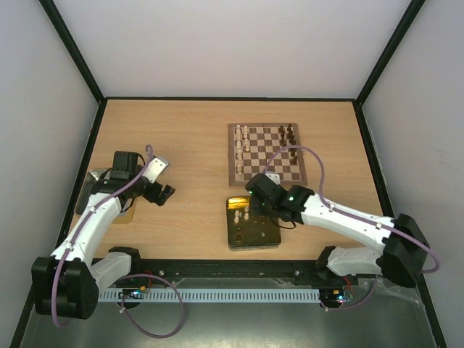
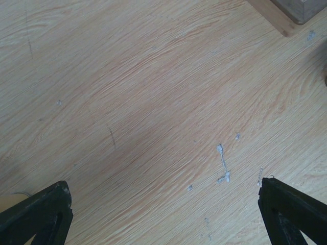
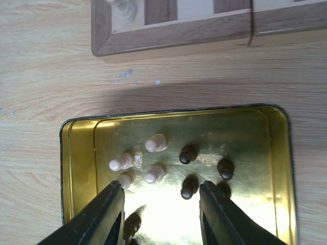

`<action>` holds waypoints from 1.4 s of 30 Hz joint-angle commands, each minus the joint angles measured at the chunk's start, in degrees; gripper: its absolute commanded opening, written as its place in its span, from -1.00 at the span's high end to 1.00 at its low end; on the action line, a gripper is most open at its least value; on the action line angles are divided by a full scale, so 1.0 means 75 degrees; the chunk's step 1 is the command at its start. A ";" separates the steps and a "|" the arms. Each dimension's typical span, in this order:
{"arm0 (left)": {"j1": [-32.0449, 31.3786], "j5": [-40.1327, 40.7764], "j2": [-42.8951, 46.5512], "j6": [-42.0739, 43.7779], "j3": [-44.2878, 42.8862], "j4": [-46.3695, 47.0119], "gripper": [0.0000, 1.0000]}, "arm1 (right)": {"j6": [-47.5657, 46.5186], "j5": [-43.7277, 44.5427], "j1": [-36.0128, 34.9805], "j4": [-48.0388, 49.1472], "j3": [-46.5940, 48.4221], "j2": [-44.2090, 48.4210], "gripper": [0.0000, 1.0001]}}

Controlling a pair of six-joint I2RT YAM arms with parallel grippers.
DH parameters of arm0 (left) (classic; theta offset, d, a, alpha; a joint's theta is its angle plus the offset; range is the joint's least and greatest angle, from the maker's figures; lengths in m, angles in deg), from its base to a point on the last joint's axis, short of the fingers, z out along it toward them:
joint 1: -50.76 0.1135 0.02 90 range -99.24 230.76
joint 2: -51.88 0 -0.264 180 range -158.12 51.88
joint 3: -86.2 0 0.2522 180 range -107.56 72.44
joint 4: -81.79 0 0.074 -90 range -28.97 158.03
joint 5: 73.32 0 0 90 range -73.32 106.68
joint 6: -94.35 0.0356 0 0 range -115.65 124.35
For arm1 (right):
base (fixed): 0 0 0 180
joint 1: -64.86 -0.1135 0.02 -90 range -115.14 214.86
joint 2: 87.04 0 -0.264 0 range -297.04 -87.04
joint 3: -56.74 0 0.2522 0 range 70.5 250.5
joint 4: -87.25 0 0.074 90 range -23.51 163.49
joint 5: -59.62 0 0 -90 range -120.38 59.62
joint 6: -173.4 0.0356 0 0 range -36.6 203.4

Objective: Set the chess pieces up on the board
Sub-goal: Pick up the chess piece from the storage box.

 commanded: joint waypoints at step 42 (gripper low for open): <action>-0.0098 -0.0278 0.0360 -0.0161 -0.0011 0.0210 -0.99 | -0.1349 -0.1133 0.0615 0.0788 0.1095 -0.3467 0.75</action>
